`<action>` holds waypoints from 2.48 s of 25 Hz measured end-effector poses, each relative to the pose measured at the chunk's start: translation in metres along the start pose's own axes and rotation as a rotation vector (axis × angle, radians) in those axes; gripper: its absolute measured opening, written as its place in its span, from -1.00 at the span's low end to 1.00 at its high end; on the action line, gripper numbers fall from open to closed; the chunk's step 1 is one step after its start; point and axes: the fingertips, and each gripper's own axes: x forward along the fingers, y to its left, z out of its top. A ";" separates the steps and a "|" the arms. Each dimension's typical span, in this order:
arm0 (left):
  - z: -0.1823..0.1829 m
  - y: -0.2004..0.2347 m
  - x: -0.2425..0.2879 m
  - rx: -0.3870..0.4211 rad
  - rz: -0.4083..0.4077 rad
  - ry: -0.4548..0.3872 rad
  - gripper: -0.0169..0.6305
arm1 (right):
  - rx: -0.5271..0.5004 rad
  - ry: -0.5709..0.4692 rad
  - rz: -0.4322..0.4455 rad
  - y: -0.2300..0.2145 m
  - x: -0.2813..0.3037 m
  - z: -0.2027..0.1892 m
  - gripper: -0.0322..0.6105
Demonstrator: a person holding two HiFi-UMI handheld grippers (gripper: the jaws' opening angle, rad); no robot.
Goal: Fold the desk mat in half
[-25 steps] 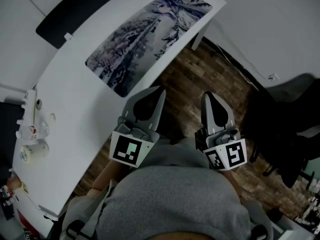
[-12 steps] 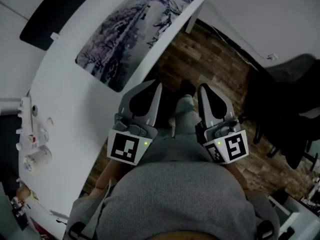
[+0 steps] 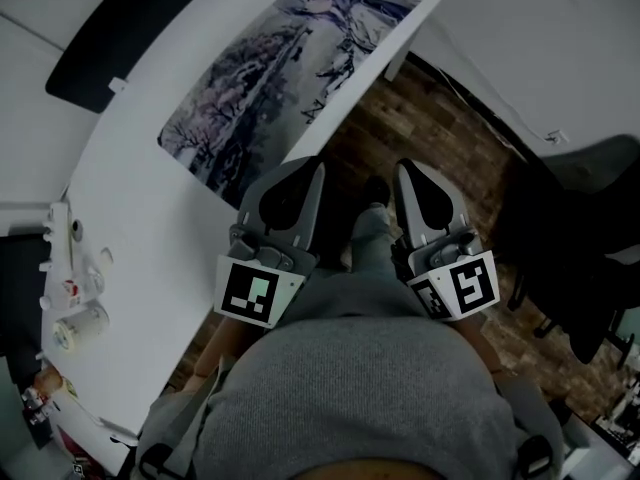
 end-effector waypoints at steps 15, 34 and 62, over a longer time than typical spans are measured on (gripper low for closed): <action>0.010 0.026 0.156 0.007 0.007 -0.008 -0.95 | 0.017 -0.017 0.020 -0.139 0.083 0.037 -0.89; 0.011 0.013 0.288 0.061 0.041 -0.020 -0.95 | 0.098 -0.025 0.026 -0.275 0.112 0.046 -0.89; 0.025 0.038 0.286 0.100 0.116 -0.032 -0.95 | 0.116 -0.009 0.083 -0.278 0.124 0.043 -0.89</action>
